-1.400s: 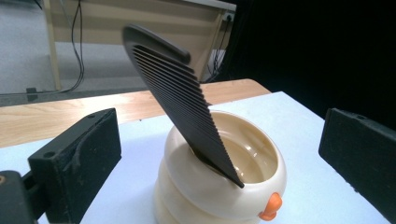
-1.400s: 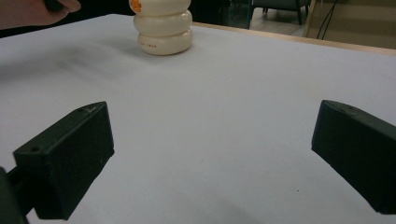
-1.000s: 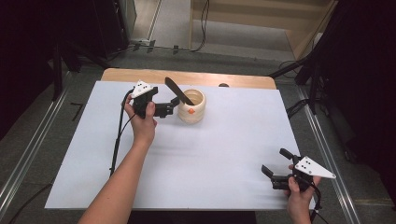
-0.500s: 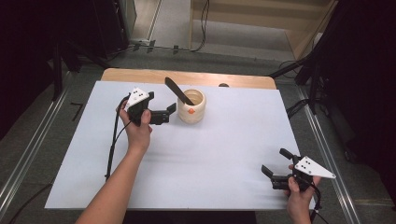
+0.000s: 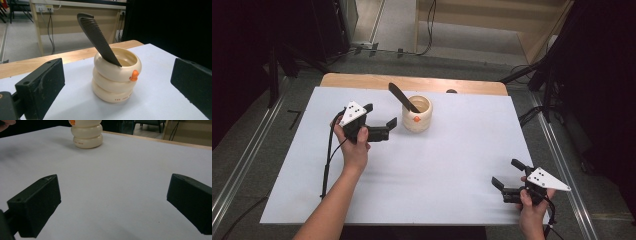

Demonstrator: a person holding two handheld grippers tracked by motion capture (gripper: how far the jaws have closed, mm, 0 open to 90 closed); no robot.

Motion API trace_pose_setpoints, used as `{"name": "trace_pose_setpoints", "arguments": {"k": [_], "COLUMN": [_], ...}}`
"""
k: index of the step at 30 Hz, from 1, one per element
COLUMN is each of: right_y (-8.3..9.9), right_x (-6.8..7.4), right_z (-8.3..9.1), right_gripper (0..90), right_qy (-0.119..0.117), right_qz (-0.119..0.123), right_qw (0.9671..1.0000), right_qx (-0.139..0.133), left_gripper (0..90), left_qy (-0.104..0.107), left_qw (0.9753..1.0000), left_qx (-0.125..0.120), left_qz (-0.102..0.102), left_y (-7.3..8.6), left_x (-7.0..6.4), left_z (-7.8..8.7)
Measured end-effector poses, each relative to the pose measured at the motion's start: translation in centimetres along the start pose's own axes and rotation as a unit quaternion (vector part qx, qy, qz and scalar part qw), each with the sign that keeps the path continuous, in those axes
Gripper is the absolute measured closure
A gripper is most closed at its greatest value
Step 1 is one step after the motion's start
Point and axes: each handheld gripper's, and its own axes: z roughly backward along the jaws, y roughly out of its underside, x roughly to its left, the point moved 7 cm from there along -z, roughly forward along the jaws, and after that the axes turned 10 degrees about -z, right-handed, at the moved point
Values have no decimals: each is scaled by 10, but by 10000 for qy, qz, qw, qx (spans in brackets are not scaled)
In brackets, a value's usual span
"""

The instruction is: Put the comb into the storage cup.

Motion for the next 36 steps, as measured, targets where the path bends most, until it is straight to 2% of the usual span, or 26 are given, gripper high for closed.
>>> {"name": "trace_pose_setpoints", "arguments": {"k": [10,18,25,31,36], "right_y": [0,0,0,0,0], "right_x": [0,0,0,0,0], "right_z": [0,0,0,0,0], "right_gripper": [0,0,0,0,0], "right_qy": [25,57,79,109,135], "right_qz": [26,19,42,33,56], "right_qw": [10000,10000,10000,9999,9999], "right_qx": [8,-2,-4,3,-18], "left_gripper": [0,0,0,0,0], "left_qy": [-152,-280,-383,-470,-543], "left_qw": [9999,9996,9992,9988,9985], "left_qx": [-32,-47,-83,-60,-36], "left_qz": [28,-40,-6,-105,-71], "left_y": [14,22,29,36,41], "left_x": [7,13,19,19,22], "left_z": [20,46,67,79,91]}}
